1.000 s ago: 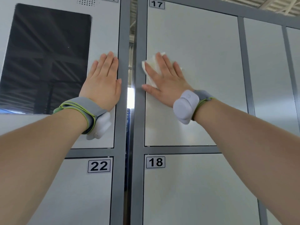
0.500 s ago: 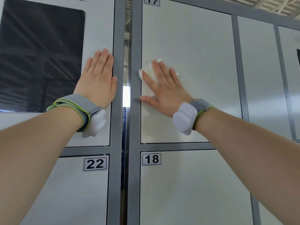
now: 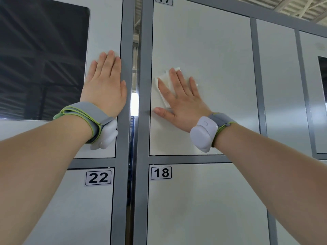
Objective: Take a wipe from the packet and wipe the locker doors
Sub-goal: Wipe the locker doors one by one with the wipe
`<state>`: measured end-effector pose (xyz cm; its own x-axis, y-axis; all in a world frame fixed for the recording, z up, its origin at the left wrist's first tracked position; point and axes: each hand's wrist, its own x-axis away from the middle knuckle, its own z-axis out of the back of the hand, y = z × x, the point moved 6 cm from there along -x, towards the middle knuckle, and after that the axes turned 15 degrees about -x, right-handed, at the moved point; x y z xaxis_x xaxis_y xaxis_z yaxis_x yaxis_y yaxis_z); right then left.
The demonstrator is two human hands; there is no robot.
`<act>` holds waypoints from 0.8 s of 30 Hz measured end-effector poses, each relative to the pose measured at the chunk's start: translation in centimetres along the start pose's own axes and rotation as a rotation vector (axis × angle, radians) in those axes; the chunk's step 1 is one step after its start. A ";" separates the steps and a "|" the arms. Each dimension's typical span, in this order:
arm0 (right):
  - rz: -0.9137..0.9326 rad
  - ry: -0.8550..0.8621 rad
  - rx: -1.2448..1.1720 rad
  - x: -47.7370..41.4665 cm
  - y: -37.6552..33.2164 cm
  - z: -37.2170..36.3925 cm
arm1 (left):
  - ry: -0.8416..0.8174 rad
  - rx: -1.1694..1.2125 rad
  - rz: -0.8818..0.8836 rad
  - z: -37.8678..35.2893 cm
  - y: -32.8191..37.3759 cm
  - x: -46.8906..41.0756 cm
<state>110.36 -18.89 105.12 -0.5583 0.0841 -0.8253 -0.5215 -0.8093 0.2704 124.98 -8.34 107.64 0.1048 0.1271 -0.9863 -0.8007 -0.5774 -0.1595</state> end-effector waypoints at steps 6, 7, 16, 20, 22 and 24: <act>-0.158 0.050 -0.017 -2.1 1.7 1.4 | 0.017 -0.052 0.022 -0.1 0.3 0.4; -0.158 0.056 -0.027 -2.0 1.4 1.3 | 0.024 -0.064 0.018 -0.1 0.3 0.4; 0.023 -0.005 0.003 1.4 0.5 -0.2 | 0.057 -0.116 0.026 -0.4 0.4 0.7; -0.136 0.072 -0.101 -0.7 2.8 1.4 | 0.042 -0.113 0.031 -0.4 0.6 0.7; -0.184 0.105 -0.161 -1.5 3.1 1.3 | 0.045 -0.118 0.028 -0.4 0.5 0.7; -0.182 0.118 -0.187 -1.3 2.7 0.8 | 0.052 -0.121 0.031 -0.4 0.5 0.7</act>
<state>109.17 -20.76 107.34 -0.3817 0.1786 -0.9069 -0.4719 -0.8813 0.0250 124.89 -8.91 106.88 0.1140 0.0675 -0.9912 -0.7273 -0.6740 -0.1296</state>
